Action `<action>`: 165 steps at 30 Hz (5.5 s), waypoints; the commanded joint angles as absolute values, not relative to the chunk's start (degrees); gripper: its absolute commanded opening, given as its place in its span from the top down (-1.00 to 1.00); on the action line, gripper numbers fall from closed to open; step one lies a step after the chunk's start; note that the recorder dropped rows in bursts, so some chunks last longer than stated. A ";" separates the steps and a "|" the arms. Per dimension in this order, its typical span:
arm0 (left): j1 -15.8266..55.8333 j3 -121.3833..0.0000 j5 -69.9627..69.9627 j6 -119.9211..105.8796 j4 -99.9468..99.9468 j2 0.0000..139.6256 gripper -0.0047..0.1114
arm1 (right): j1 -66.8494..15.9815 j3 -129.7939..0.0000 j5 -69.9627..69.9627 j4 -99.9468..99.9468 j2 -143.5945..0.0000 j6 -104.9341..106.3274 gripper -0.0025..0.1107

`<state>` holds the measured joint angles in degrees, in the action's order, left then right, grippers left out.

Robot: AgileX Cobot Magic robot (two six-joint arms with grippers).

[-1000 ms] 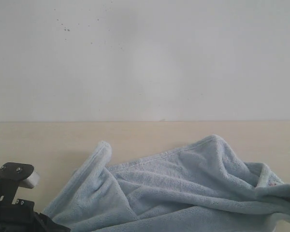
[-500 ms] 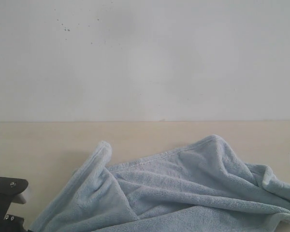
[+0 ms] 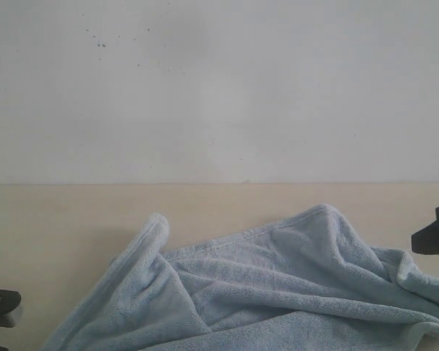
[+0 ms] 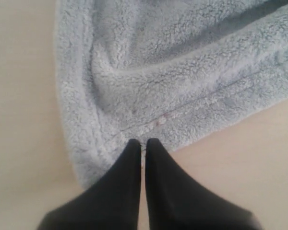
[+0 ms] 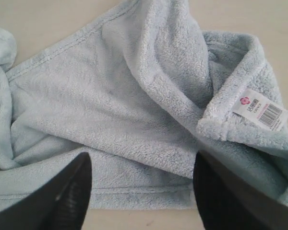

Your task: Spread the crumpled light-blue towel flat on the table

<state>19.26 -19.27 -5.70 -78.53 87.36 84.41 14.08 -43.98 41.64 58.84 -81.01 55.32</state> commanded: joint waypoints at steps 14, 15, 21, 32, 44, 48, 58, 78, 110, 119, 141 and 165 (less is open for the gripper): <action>19.09 -14.55 -3.05 -75.11 89.04 91.99 0.85 | 13.96 -44.01 42.31 62.36 -80.60 59.71 0.96; 19.09 -13.84 -3.05 -74.43 89.04 90.62 0.85 | 13.96 -44.01 42.67 62.36 -80.60 59.71 0.96; 19.09 -9.76 -3.01 -69.80 89.04 78.51 0.85 | 13.96 -44.01 43.01 62.36 -80.60 59.33 0.96; 19.09 -20.37 -7.13 -69.08 84.92 70.58 0.85 | 8.05 -44.01 43.01 62.66 -80.60 60.59 0.96; 19.09 -23.09 -0.93 -71.58 82.44 85.15 0.85 | 8.04 -44.01 42.57 62.66 -80.60 60.59 0.96; 19.09 -24.97 -0.93 -71.58 82.44 87.01 0.85 | 8.04 -44.01 42.79 62.66 -80.60 60.59 0.96; 19.09 -26.74 -1.43 -71.58 81.75 91.25 0.85 | 8.04 -44.01 42.87 62.66 -80.60 60.59 0.96; 19.09 -17.34 -1.14 -66.99 81.28 94.67 0.85 | 8.04 -44.01 42.86 62.66 -80.60 60.39 0.96; 19.09 -13.98 -13.47 -61.31 81.19 77.74 0.85 | 8.04 -45.08 18.65 56.56 -103.09 59.09 0.96; 19.09 -13.98 -13.11 -61.31 81.08 77.74 0.85 | 8.15 -46.04 7.48 56.14 -104.53 58.85 0.96; 19.09 -13.98 -10.51 -61.31 79.79 77.74 0.85 | 23.46 -44.71 13.49 47.95 -104.66 52.42 0.96; 19.09 -13.98 -9.90 -62.64 78.56 77.74 0.85 | 11.97 -56.70 19.76 43.95 -103.58 49.44 0.96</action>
<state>18.78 -14.34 -9.97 -62.18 78.88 78.31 11.98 -55.38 19.82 45.92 -101.78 49.98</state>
